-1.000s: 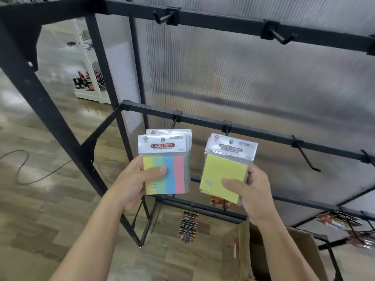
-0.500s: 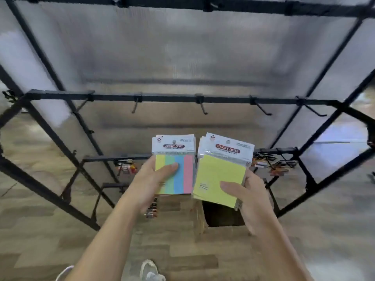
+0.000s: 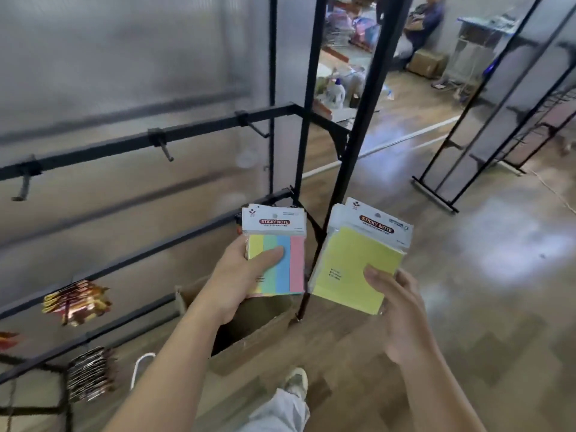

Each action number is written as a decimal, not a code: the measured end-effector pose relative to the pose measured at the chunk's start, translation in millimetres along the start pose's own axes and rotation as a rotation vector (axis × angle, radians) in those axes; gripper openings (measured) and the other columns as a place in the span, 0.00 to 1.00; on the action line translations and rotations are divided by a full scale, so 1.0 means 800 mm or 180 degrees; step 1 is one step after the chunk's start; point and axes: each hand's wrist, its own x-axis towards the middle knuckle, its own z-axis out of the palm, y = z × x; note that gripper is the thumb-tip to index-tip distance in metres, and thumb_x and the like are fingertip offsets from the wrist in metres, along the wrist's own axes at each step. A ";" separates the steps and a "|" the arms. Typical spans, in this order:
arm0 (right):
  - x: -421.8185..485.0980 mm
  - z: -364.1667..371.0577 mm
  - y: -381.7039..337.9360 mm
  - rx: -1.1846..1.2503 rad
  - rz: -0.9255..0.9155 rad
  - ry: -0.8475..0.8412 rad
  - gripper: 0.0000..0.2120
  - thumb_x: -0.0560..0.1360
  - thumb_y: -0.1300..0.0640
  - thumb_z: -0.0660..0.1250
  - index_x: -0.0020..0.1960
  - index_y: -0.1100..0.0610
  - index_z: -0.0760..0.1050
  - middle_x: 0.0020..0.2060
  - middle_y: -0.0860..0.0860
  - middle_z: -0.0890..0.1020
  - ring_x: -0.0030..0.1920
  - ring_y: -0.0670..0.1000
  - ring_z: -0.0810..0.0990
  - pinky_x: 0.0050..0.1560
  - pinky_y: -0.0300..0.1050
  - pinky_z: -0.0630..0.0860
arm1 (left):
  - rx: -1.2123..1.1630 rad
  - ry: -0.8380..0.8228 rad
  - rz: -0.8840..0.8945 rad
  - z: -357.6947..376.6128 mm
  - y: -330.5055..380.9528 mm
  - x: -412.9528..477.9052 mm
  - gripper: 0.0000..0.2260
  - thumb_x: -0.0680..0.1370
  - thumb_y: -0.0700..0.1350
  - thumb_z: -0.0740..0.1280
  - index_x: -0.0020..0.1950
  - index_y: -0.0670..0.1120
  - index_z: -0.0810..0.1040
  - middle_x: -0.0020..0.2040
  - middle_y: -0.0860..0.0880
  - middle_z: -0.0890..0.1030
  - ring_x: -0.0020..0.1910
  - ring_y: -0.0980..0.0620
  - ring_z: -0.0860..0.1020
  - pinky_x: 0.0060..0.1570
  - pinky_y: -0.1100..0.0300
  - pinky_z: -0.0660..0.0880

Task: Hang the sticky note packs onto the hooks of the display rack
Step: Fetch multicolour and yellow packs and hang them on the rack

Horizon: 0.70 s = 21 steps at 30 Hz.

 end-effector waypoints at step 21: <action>0.280 -0.390 -0.182 0.0038 -0.0042 0.1106 0.09 0.66 0.54 0.66 0.43 0.51 0.84 0.36 0.52 0.84 0.31 0.49 0.81 0.25 0.39 0.76 | 0.0079 -0.1198 -0.0262 0.494 0.051 0.348 0.22 0.68 0.50 0.73 0.61 0.49 0.78 0.53 0.47 0.85 0.50 0.45 0.84 0.39 0.52 0.80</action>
